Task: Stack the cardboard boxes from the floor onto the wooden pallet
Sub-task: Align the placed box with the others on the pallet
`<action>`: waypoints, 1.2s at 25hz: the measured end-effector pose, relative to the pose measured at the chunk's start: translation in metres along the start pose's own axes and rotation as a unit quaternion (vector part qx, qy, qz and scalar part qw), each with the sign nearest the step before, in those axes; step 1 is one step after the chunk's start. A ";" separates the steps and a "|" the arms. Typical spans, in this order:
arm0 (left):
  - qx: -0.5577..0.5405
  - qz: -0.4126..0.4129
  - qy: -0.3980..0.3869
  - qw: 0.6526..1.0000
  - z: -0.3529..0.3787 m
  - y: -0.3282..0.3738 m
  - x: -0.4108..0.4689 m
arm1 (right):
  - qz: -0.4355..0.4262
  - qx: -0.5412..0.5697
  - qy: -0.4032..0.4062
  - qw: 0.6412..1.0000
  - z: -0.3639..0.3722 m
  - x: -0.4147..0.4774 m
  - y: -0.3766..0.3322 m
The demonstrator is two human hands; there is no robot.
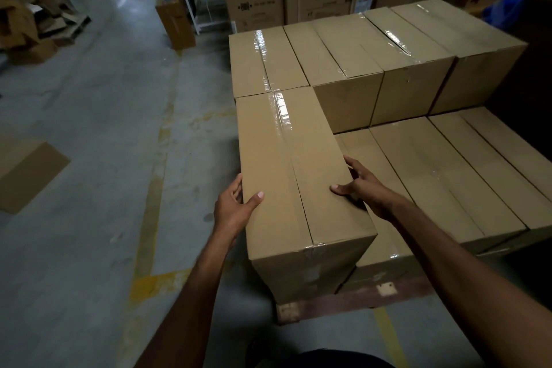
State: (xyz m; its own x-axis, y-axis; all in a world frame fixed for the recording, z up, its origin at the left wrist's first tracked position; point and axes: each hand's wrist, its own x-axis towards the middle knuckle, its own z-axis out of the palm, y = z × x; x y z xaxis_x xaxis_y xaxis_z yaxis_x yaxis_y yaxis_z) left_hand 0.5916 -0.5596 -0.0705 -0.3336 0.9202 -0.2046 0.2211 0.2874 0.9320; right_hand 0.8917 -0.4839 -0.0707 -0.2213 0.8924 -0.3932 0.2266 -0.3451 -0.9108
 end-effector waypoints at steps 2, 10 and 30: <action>0.004 -0.001 0.002 1.000 -0.001 -0.002 -0.001 | -0.001 0.001 0.001 1.000 0.001 -0.001 0.000; 0.004 -0.007 0.006 1.000 0.000 0.004 -0.002 | 0.003 0.005 -0.013 1.000 -0.004 0.005 0.000; -0.053 -0.080 0.044 0.994 0.001 -0.003 -0.045 | -0.046 -0.105 0.138 0.984 0.025 -0.037 0.023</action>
State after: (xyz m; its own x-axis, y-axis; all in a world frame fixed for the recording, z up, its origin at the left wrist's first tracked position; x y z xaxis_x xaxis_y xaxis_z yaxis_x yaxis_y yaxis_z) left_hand 0.6066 -0.6013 -0.0647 -0.4365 0.8367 -0.3308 0.0624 0.3950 0.9166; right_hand 0.8816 -0.5326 -0.0805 0.0085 0.9721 -0.2346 0.4150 -0.2169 -0.8836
